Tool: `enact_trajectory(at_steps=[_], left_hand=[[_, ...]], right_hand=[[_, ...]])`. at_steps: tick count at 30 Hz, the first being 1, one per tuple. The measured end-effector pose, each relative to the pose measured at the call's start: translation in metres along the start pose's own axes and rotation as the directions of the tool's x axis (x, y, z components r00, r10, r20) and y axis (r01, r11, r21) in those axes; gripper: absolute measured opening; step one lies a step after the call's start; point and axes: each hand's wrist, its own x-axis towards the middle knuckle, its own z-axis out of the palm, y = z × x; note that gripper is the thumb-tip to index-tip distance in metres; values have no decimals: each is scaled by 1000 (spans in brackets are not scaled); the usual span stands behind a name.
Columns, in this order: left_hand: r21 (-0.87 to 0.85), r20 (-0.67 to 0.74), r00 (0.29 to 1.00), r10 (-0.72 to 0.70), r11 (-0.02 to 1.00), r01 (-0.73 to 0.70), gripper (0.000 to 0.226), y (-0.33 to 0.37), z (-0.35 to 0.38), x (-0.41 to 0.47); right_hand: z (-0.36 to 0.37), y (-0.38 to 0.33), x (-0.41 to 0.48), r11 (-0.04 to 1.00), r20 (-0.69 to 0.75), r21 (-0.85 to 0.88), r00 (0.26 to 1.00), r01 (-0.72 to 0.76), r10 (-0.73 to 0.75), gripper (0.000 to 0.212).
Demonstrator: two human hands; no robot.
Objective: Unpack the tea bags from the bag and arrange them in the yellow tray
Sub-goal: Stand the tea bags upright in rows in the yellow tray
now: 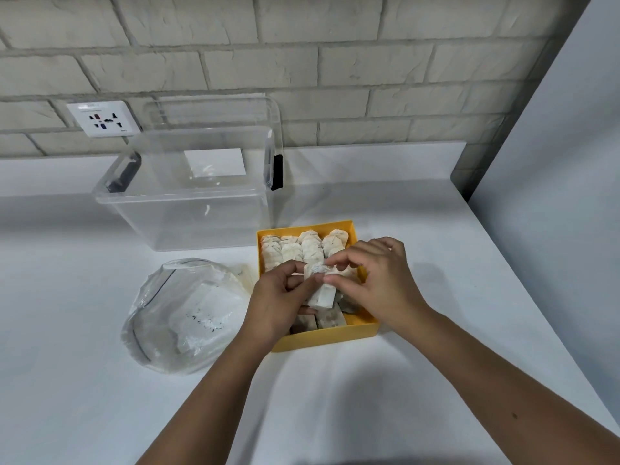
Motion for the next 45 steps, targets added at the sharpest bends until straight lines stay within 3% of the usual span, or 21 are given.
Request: enact_trajectory(at_steps=[6, 13, 19, 24, 28, 30, 34, 36, 41, 45], left_hand=[[-212, 41, 993, -112, 970, 118, 16, 11, 4, -4], [-380, 145, 962, -230, 885, 269, 24, 13, 3, -2], [-390, 181, 934, -308, 850, 355, 24, 15, 5, 0], [-414, 125, 945, -302, 850, 327, 15, 15, 3, 3], [-206, -66, 984, -167, 967, 150, 12, 5, -2, 6], [-64, -83, 992, -98, 994, 92, 17, 0, -5, 6], [-2, -94, 995, -38, 999, 38, 15, -2, -5, 5], [42, -92, 996, -10, 999, 14, 13, -4, -5, 5], [57, -90, 996, 9, 998, -4, 14, -4, -7, 4], [64, -94, 995, 17, 998, -11, 15, -3, -9, 5]], right_hand=[[0, 0, -1, 1000, -4, -26, 1000, 0, 0, 26], [-4, 1, -4, 1000, -104, 4, 995, 9, -8, 11], [-6, 2, -11, 999, -50, 39, 999, -5, 7, 10], [-22, 1, -14, 995, 10, 79, 998, -65, 64, 7], [-48, 8, -12, 975, 170, 37, 963, -218, 209, 9], [-50, 10, -14, 963, 268, -18, 926, -270, 265, 9], [-36, 12, -22, 955, 339, -75, 894, -286, 294, 11], [-29, 11, -22, 960, 341, -109, 898, -256, 279, 12], [-9, 14, -17, 885, 232, -465, 959, -37, 162, 17], [-3, 16, -12, 797, 265, -603, 936, -26, 231, 19]])
